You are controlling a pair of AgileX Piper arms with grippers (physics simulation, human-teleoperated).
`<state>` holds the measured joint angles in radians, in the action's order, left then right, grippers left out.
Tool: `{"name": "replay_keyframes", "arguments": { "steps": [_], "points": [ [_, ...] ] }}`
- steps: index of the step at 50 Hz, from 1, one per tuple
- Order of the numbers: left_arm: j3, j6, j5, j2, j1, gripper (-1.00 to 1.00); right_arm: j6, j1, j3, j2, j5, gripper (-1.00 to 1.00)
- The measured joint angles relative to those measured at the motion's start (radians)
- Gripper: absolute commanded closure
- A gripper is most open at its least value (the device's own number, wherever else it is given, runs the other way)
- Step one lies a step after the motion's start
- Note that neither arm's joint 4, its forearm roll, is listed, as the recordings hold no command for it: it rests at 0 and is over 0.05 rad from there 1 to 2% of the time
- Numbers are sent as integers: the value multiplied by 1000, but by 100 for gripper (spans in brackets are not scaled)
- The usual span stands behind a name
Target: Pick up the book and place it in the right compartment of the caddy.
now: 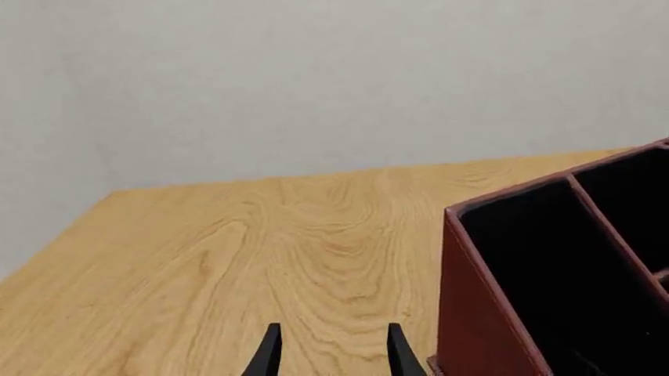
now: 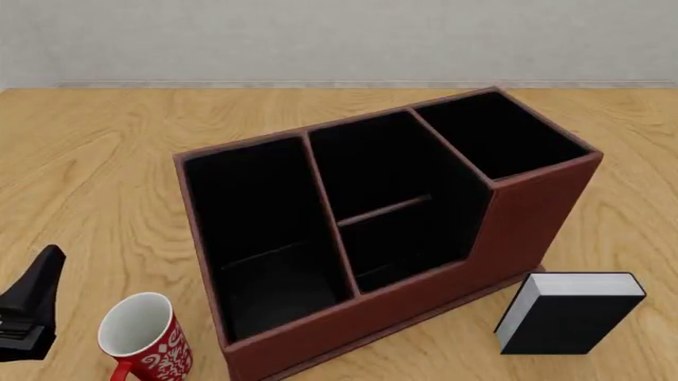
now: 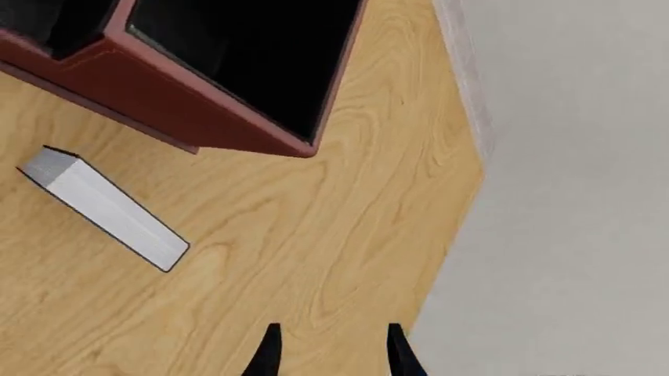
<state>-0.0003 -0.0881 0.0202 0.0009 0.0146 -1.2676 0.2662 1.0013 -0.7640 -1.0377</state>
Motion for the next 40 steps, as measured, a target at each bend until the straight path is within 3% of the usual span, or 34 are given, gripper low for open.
{"name": "replay_keyframes", "arguments": {
  "steps": [9,23,40],
  "points": [
    [0,-5,3,0,11,-100,-39,30,-2,-44,-51,-100],
    [0,-14,7,2,30,-100,-81,60,-83,-105,-35,-100],
    [0,-23,17,2,43,-100,-48,20,-131,-136,-46,-100]
  ]
}}
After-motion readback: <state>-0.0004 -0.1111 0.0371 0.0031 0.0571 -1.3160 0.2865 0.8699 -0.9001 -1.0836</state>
